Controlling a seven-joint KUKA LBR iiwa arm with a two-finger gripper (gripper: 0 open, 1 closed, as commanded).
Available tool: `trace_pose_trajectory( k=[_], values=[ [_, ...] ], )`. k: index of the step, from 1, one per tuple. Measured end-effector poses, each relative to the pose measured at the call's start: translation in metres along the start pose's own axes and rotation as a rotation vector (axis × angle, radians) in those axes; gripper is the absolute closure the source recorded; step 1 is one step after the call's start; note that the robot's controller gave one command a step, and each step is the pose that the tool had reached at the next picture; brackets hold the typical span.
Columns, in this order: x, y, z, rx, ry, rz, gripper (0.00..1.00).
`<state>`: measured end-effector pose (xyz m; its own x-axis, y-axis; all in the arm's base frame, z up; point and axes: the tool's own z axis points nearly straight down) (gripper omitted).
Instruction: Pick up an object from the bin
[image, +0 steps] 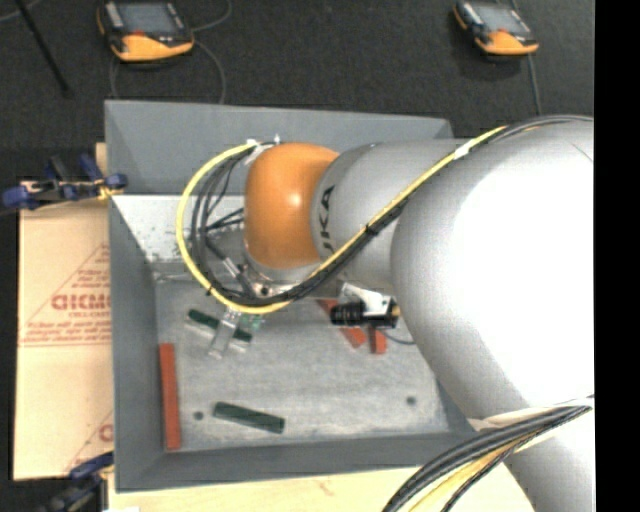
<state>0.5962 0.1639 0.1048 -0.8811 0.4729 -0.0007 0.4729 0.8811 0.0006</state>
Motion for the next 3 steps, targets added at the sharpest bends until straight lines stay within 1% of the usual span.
trace_pose_trajectory(
  k=[1, 2, 3],
  values=[
    [0.0013, -0.0078, 0.0355, 0.001, 0.001, 0.22, 0.0],
    [0.0003, -0.0081, 0.0349, 0.0, 0.0, 0.219, 0.0],
    [0.0003, -0.0081, 0.035, 0.0, 0.0, 0.22, 1.0]
  ],
)
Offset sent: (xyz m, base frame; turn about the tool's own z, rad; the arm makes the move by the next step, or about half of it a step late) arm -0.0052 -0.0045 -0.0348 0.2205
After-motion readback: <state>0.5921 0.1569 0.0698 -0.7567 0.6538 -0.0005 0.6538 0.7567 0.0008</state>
